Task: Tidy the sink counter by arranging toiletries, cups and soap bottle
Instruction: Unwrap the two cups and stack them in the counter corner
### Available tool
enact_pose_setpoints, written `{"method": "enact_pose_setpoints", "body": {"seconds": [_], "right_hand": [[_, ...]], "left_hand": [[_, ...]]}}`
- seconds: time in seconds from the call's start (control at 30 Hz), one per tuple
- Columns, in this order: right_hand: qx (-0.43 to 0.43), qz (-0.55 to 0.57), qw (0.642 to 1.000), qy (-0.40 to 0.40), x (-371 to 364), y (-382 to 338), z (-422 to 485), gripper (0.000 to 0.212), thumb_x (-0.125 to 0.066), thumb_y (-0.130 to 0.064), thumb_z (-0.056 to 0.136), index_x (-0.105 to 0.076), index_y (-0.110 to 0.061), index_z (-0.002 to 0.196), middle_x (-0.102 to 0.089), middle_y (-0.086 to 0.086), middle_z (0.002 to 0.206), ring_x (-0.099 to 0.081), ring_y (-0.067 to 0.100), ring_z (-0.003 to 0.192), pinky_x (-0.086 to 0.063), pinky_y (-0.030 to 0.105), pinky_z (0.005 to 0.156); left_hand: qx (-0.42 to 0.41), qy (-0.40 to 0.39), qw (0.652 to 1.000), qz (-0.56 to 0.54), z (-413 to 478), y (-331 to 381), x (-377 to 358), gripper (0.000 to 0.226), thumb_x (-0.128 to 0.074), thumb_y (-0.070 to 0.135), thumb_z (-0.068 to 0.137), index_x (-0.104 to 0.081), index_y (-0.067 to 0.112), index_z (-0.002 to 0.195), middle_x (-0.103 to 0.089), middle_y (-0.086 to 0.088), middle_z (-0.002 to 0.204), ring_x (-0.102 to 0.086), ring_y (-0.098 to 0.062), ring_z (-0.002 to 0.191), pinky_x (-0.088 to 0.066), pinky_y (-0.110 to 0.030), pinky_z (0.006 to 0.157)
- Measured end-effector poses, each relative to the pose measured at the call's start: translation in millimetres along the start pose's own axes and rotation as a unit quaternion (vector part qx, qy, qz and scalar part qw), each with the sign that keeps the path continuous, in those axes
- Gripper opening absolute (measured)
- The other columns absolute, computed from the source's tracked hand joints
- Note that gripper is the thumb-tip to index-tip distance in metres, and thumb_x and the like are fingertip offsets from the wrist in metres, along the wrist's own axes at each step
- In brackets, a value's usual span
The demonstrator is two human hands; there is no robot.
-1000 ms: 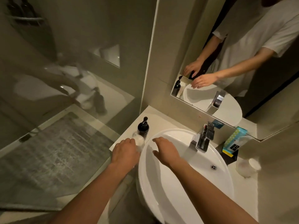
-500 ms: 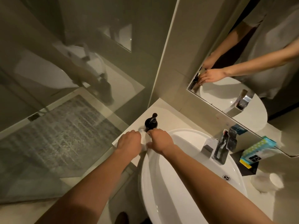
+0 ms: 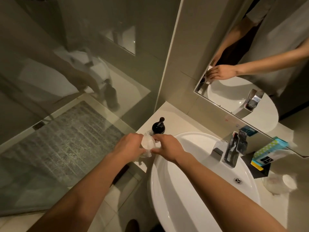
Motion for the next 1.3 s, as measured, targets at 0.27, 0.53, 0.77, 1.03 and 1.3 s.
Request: {"method": "enact_pose_setpoints", "body": {"seconds": [0.27, 0.53, 0.77, 1.03, 1.3], "right_hand": [[0.019, 0.025, 0.998, 0.059, 70.3, -7.8, -47.1, 0.043, -0.079, -0.037, 0.077, -0.068, -0.027, 0.117, -0.075, -0.006, 0.104, -0.069, 0.014, 0.094, -0.056, 0.041, 0.083], [-0.015, 0.025, 0.991, 0.128, 138.4, 18.9, -132.2, 0.04, -0.083, -0.027, 0.078, -0.07, -0.025, 0.116, -0.075, -0.009, 0.103, -0.068, 0.006, 0.091, -0.057, 0.038, 0.084], [-0.114, 0.02, 0.978, 0.174, 173.3, 74.4, -232.8, 0.042, -0.085, -0.027, 0.077, -0.07, -0.026, 0.116, -0.075, -0.009, 0.099, -0.068, 0.007, 0.088, -0.058, 0.036, 0.082], [-0.235, 0.062, 0.937, 0.251, 182.2, 150.1, -357.5, 0.032, -0.085, -0.018, 0.073, -0.074, -0.027, 0.102, -0.074, -0.01, 0.087, -0.068, 0.007, 0.08, -0.056, 0.036, 0.076], [-0.337, 0.088, 0.894, 0.282, 164.4, 221.7, -433.2, 0.034, -0.084, -0.019, 0.076, -0.075, -0.027, 0.107, -0.073, -0.012, 0.086, -0.064, 0.0, 0.077, -0.046, 0.019, 0.066]], "left_hand": [[-0.086, 0.012, 0.996, 0.029, -17.0, 54.9, 61.7, 0.038, -0.073, 0.049, 0.083, -0.044, 0.028, 0.07, -0.056, 0.005, 0.074, -0.058, -0.022, 0.072, -0.044, -0.034, 0.059], [-0.222, 0.021, 0.975, 0.003, -36.1, 150.2, 84.9, 0.027, -0.072, 0.052, 0.081, -0.057, 0.03, 0.079, -0.061, 0.009, 0.079, -0.057, -0.016, 0.075, -0.038, -0.033, 0.056], [-0.351, -0.007, 0.936, -0.01, -54.7, 258.0, 60.0, 0.031, -0.075, 0.056, 0.078, -0.066, 0.028, 0.089, -0.066, 0.008, 0.082, -0.058, -0.016, 0.075, -0.051, -0.038, 0.066], [-0.472, -0.062, 0.879, -0.01, -90.6, 387.5, 5.5, 0.032, -0.074, 0.056, 0.078, -0.065, 0.026, 0.089, -0.067, 0.004, 0.08, -0.061, -0.021, 0.073, -0.051, -0.038, 0.062], [-0.535, -0.096, 0.839, 0.008, -105.6, 477.0, -70.8, 0.039, -0.074, 0.057, 0.079, -0.067, 0.022, 0.096, -0.068, -0.002, 0.087, -0.06, -0.025, 0.078, -0.048, -0.039, 0.063]]}}
Point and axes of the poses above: each hand's wrist, its own z-axis towards the middle knuckle, its own x-axis out of the back of the hand, y = z × x, the point moved 7 cm from there along z, towards the middle knuckle
